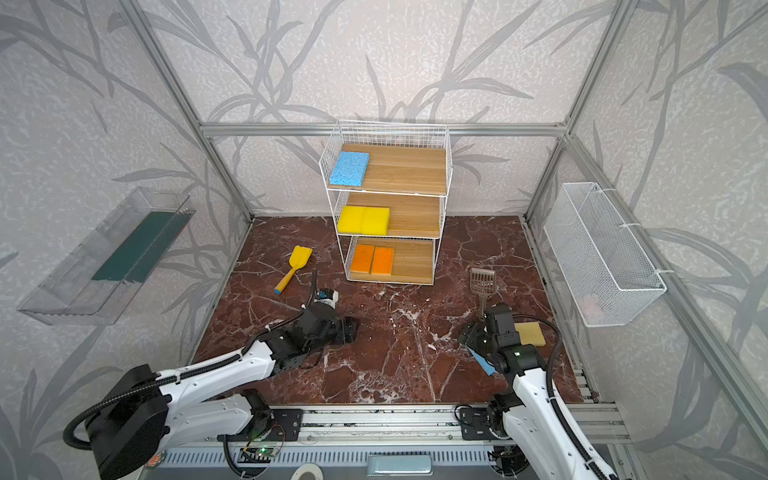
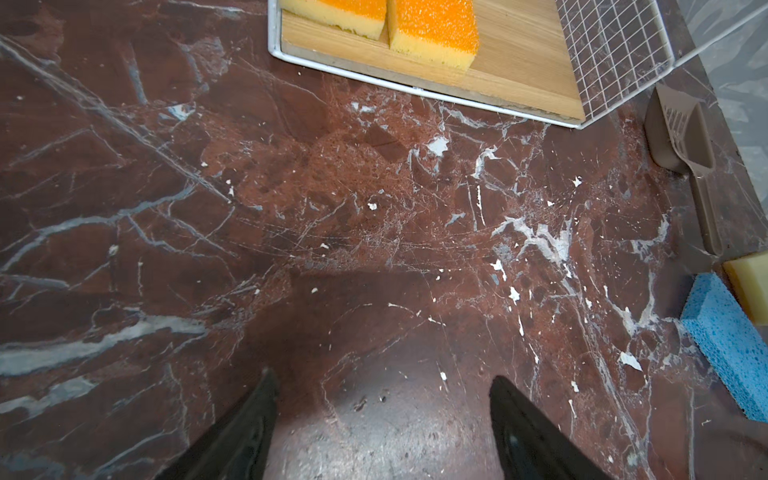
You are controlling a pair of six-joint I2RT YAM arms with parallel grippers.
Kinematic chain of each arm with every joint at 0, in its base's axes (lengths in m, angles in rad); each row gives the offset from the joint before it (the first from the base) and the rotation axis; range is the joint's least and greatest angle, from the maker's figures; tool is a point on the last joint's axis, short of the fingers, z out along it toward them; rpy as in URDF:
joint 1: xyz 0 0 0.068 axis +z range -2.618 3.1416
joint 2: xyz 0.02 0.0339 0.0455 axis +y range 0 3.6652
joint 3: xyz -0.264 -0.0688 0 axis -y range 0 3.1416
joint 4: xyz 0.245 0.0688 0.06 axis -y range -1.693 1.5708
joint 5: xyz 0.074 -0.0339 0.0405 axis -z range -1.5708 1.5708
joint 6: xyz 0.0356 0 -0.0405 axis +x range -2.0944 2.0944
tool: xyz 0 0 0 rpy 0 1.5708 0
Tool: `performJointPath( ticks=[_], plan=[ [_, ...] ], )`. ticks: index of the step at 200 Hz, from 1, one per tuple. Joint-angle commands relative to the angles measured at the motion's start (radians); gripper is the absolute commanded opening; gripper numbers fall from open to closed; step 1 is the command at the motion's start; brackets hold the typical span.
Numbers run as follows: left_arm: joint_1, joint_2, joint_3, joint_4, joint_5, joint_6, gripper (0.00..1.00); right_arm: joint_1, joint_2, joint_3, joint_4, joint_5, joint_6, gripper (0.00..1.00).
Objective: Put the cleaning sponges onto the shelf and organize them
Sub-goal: 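Grasp the second blue sponge with the right gripper, then drag the blue sponge with the right gripper toward the left gripper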
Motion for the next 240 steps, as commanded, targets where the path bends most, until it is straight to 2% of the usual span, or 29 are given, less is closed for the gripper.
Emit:
performJointPath(
  ticks=[1, 54, 94, 121, 155, 171, 181, 212, 240],
  plan=[
    [-0.005, 0.008, -0.007, 0.031, 0.001, -0.015, 0.82, -0.004, 0.057, -0.017, 0.049, -0.016, -0.001, 0.80],
    [-0.005, -0.013, -0.031, 0.025, 0.001, -0.019, 0.81, -0.004, 0.210, -0.049, 0.200, -0.053, -0.005, 0.80],
    [-0.005, -0.033, -0.051, 0.027, 0.001, -0.033, 0.82, 0.010, 0.355, -0.035, 0.312, -0.238, -0.018, 0.79],
    [-0.005, -0.037, -0.047, 0.022, 0.004, -0.034, 0.81, 0.142, 0.411, -0.028, 0.401, -0.274, 0.014, 0.79],
    [-0.005, -0.063, -0.051, 0.009, -0.015, -0.032, 0.82, 0.376, 0.447, -0.026, 0.587, -0.237, 0.163, 0.79],
    [-0.006, -0.083, -0.052, -0.009, -0.022, -0.029, 0.82, 0.483, 0.500, 0.029, 0.640, -0.209, 0.195, 0.79],
    [-0.006, -0.092, -0.051, -0.025, -0.029, -0.026, 0.81, 0.526, 0.549, 0.085, 0.653, -0.230, 0.196, 0.79],
    [-0.004, -0.125, -0.056, -0.068, -0.035, -0.031, 0.82, 0.555, 0.600, 0.221, 0.635, -0.299, 0.154, 0.79],
    [-0.006, -0.168, -0.083, -0.076, -0.022, -0.040, 0.78, 0.478, 0.570, 0.258, 0.545, -0.355, 0.071, 0.77]
  ],
)
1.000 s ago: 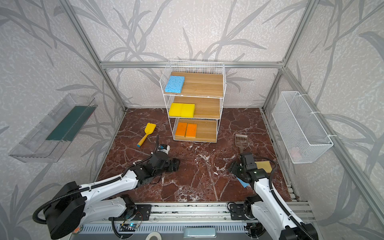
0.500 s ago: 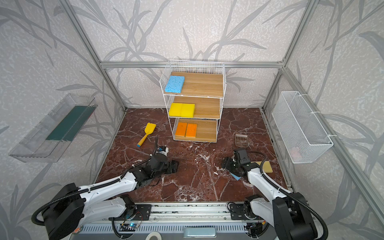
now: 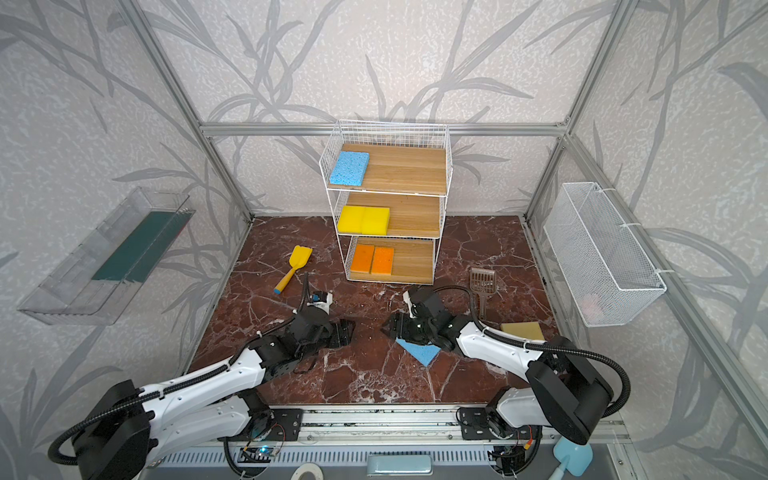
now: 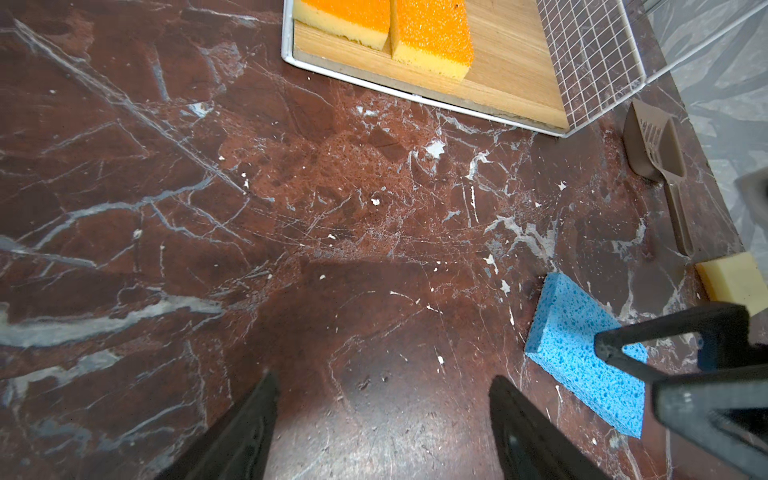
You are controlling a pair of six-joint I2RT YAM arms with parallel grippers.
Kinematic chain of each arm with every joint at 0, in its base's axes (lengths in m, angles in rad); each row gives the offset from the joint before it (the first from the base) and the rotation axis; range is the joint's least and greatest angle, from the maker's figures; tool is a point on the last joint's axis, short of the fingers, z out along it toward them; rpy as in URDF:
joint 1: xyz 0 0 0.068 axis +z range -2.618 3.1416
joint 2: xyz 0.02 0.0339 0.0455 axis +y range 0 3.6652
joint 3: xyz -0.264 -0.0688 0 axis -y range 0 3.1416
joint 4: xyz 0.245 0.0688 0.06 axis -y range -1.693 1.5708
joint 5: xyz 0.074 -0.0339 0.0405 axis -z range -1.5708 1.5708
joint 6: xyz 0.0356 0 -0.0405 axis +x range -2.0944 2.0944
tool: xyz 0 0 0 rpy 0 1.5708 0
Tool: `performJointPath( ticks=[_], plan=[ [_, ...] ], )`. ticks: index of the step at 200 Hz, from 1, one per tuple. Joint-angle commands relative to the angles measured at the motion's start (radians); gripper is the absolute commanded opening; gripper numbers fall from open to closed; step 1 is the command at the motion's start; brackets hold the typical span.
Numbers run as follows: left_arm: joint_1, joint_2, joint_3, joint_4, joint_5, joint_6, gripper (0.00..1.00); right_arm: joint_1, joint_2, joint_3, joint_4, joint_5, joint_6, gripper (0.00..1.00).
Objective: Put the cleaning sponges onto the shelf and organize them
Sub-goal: 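Drag the blue sponge with the right gripper toward the left gripper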
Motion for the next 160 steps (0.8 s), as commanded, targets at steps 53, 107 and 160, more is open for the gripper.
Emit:
performJointPath(
  ticks=[53, 107, 160],
  plan=[
    [-0.019, 0.067, 0.010, -0.027, 0.100, 0.017, 0.25, -0.319, -0.129, -0.068, -0.119, -0.228, -0.156, 0.57],
    [-0.120, 0.309, 0.126, 0.069, 0.131, 0.013, 0.04, -0.484, -0.206, -0.144, -0.206, -0.249, -0.226, 0.24],
    [-0.209, 0.468, 0.185, 0.205, 0.138, -0.026, 0.02, -0.503, -0.123, -0.205, -0.172, -0.269, -0.269, 0.12]
  ],
)
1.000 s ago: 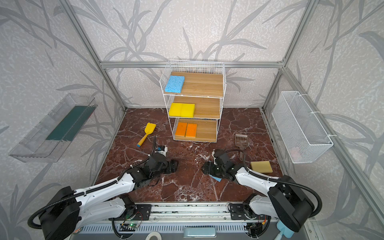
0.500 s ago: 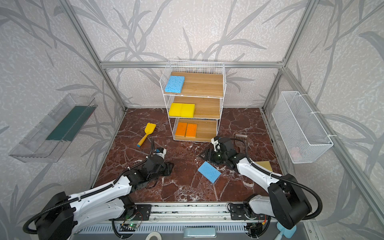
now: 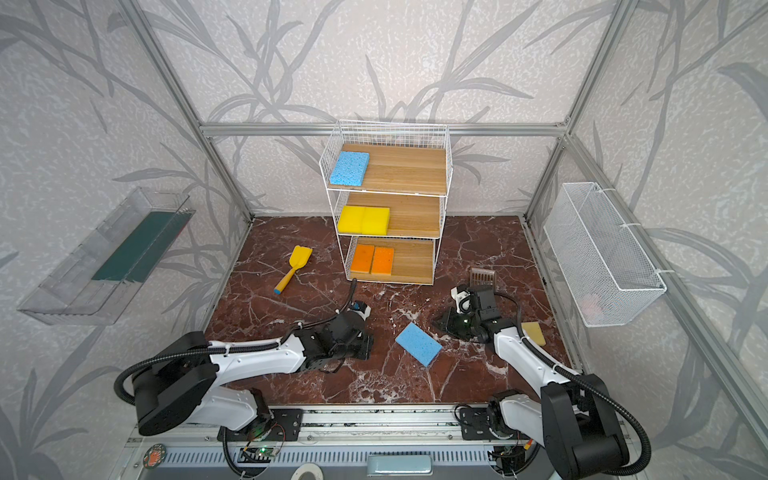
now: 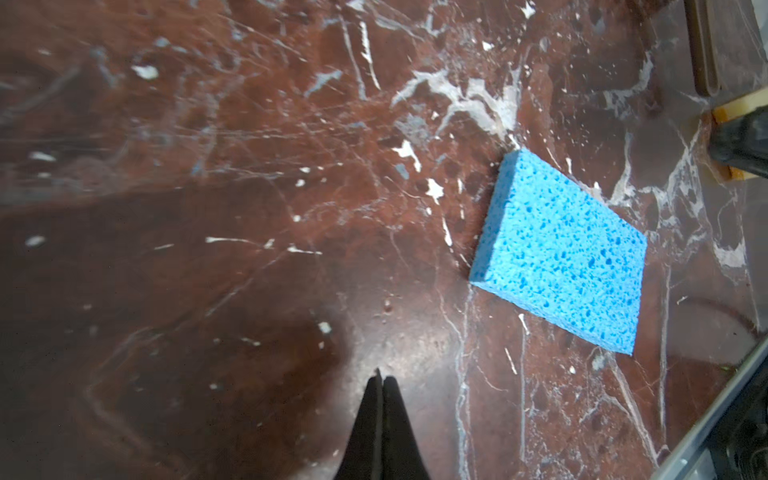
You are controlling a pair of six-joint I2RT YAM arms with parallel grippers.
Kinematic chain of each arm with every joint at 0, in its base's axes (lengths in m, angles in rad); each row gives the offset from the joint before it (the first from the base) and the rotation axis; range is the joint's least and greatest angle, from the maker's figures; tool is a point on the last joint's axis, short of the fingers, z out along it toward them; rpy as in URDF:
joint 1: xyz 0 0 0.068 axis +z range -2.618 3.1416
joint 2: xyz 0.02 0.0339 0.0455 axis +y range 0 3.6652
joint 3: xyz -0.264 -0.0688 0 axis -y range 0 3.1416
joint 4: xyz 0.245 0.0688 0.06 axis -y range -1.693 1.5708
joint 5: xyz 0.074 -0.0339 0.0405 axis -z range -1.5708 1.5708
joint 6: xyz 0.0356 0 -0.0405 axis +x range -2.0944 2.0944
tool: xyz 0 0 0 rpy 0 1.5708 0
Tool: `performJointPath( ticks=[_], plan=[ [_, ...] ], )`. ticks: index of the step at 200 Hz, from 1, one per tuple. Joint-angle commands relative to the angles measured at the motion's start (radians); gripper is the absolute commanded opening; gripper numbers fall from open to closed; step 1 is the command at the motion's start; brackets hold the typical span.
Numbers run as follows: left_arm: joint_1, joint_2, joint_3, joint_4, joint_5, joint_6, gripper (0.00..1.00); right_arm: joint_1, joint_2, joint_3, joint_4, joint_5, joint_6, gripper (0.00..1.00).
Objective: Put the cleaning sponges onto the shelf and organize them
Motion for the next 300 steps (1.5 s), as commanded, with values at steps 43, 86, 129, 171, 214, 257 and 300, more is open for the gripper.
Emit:
performJointPath(
  ticks=[43, 86, 129, 171, 214, 257, 300],
  plan=[
    [-0.072, 0.138, 0.089, 0.123, 0.022, -0.045, 0.02, -0.006, 0.083, -0.036, 0.007, -0.018, -0.057, 0.07],
    [-0.110, 0.203, 0.140, 0.149, 0.042, -0.060, 0.02, -0.006, 0.124, -0.059, 0.034, -0.019, -0.061, 0.05],
    [-0.112, 0.280, 0.182, 0.186, 0.074, -0.073, 0.02, 0.001, 0.135, -0.121, 0.084, -0.025, -0.053, 0.00],
    [-0.111, 0.322, 0.246, 0.150, 0.069, -0.041, 0.02, 0.102, 0.055, -0.135, 0.036, 0.063, -0.030, 0.00],
    [-0.093, 0.328, 0.272, 0.116, 0.034, -0.020, 0.02, 0.159, 0.039, -0.151, 0.055, 0.068, -0.003, 0.00],
    [-0.060, 0.304, 0.265, 0.105, 0.006, -0.015, 0.02, 0.205, 0.027, -0.133, 0.058, 0.064, 0.051, 0.00],
    [-0.033, 0.271, 0.256, 0.095, -0.001, -0.002, 0.02, 0.211, -0.065, -0.092, -0.021, 0.102, 0.040, 0.14]
  ],
)
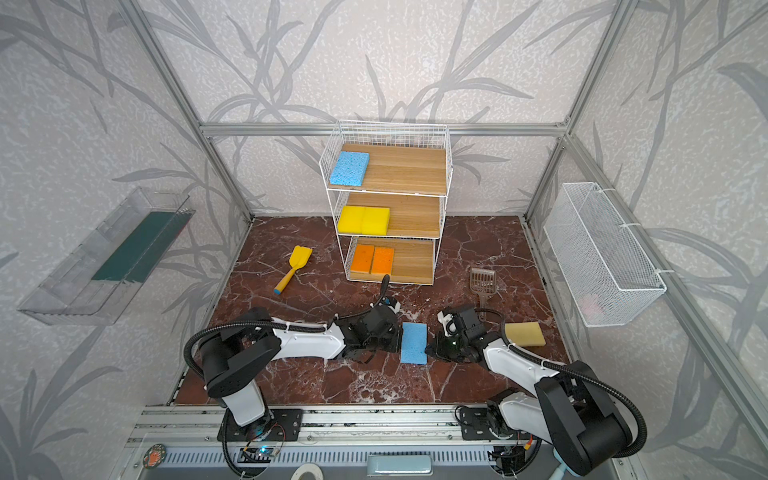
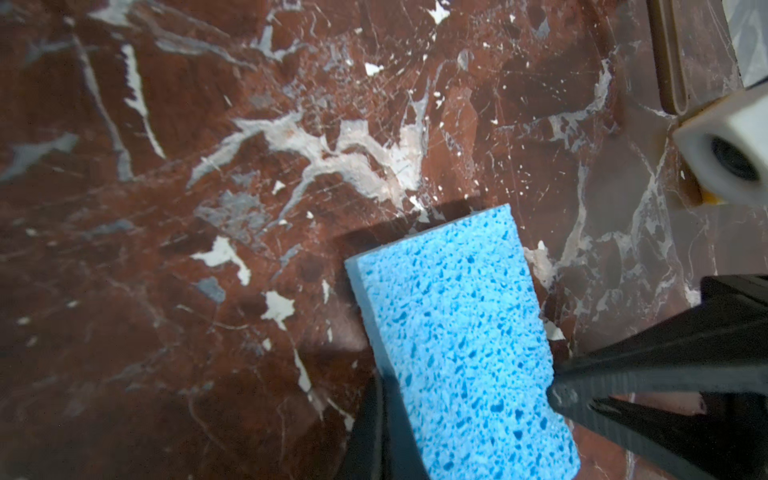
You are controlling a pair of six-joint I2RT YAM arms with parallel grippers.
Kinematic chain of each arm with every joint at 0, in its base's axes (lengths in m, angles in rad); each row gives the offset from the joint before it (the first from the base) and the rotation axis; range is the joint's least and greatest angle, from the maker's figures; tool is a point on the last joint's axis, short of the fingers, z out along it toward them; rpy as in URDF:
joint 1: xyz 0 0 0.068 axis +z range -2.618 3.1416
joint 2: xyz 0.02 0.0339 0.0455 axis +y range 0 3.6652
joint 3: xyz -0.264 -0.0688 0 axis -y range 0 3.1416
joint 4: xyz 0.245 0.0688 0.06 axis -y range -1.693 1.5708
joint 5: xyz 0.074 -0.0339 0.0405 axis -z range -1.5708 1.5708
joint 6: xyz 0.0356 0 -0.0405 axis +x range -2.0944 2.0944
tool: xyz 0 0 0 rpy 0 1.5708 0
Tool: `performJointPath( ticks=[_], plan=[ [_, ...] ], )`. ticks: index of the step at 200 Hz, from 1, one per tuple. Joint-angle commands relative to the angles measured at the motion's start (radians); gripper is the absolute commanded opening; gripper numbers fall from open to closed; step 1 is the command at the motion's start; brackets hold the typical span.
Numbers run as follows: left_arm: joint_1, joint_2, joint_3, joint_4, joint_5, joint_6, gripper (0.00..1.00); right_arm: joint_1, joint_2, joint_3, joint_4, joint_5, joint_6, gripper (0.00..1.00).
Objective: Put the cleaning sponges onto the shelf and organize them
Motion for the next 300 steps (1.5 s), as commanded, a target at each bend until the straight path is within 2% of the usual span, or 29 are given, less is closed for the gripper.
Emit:
performJointPath(
  ticks=[1, 21, 35, 48, 61, 74, 104, 150, 187, 202, 300],
  plan=[
    [0.012, -0.046, 0.014, -0.005, -0.022, 0.017, 0.02, 0.007, -0.062, 0.039, -0.077, 0.022, -0.007, 0.15],
    [0.019, -0.080, -0.005, -0.023, -0.033, 0.021, 0.04, 0.005, -0.112, 0.075, -0.148, 0.050, -0.027, 0.33],
    [0.026, -0.114, -0.026, -0.041, -0.045, 0.024, 0.09, 0.003, -0.147, 0.093, -0.199, 0.083, -0.035, 0.40],
    [0.036, -0.147, -0.046, -0.057, -0.058, 0.029, 0.20, 0.004, -0.174, 0.092, -0.217, 0.106, -0.035, 0.44],
    [0.047, -0.185, -0.072, -0.070, -0.082, 0.030, 0.36, 0.004, -0.189, 0.075, -0.216, 0.117, -0.034, 0.47],
    [0.054, -0.229, -0.104, -0.078, -0.113, 0.033, 0.47, 0.004, -0.192, 0.061, -0.216, 0.115, -0.035, 0.49],
    [0.074, -0.330, -0.166, -0.103, -0.172, 0.049, 0.60, 0.005, -0.147, 0.044, -0.216, 0.082, -0.074, 0.55],
    [0.115, -0.395, -0.207, -0.134, -0.187, 0.057, 0.62, 0.041, -0.100, 0.040, -0.211, 0.057, -0.073, 0.56],
    [0.144, -0.396, -0.239, -0.117, -0.173, 0.044, 0.62, 0.088, -0.110, 0.001, -0.184, 0.069, -0.049, 0.51],
    [0.149, -0.394, -0.245, -0.105, -0.171, 0.041, 0.62, 0.101, -0.101, -0.009, -0.164, 0.069, -0.010, 0.48],
    [0.158, -0.425, -0.288, -0.100, -0.179, 0.021, 0.62, 0.123, -0.021, -0.002, -0.093, 0.073, 0.041, 0.26]
  ],
)
